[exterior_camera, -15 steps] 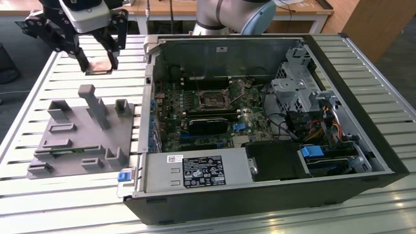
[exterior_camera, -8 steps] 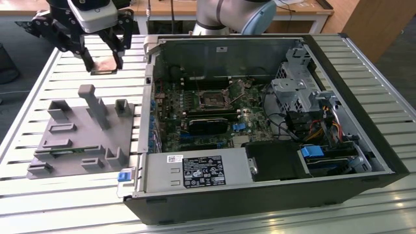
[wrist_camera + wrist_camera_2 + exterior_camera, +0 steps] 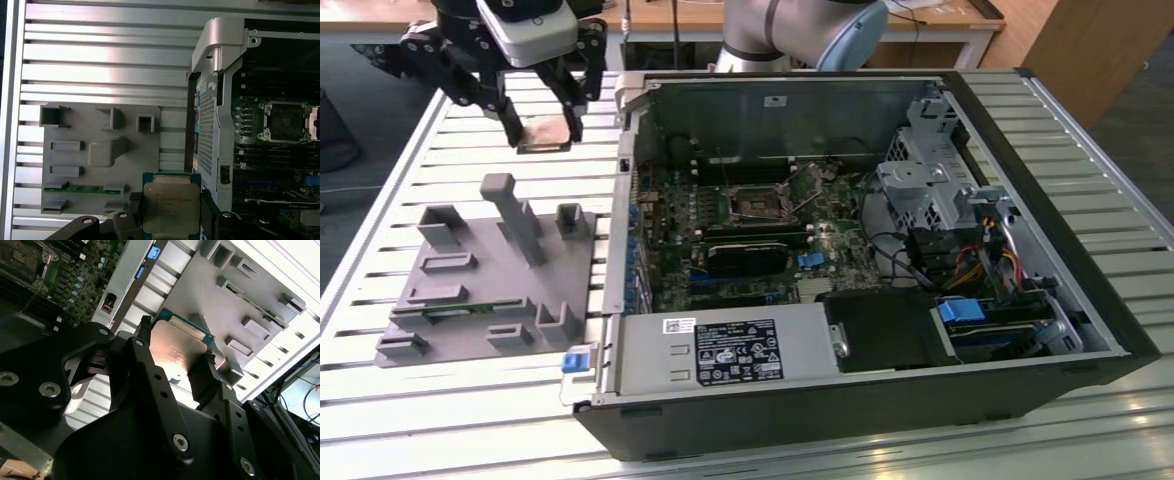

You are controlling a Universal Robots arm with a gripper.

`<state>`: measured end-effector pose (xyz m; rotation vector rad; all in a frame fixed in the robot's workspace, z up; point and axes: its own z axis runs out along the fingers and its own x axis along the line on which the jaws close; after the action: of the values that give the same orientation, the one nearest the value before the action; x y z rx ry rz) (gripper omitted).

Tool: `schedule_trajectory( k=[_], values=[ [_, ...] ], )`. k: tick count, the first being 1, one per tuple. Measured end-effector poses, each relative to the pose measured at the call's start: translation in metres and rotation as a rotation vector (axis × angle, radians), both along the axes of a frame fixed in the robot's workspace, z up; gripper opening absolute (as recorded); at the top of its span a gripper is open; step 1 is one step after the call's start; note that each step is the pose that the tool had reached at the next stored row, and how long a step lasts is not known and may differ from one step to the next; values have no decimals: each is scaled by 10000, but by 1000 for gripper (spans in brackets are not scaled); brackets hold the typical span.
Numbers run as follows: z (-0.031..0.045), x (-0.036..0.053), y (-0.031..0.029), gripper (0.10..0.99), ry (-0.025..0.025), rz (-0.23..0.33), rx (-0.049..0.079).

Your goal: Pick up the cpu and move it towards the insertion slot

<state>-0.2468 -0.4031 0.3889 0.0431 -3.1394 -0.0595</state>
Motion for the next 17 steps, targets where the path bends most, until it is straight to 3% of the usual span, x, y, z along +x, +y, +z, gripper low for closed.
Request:
schedule_trajectory(
  k=[17],
  values=[
    [0,209,0,545,0,0,1]
  ],
)
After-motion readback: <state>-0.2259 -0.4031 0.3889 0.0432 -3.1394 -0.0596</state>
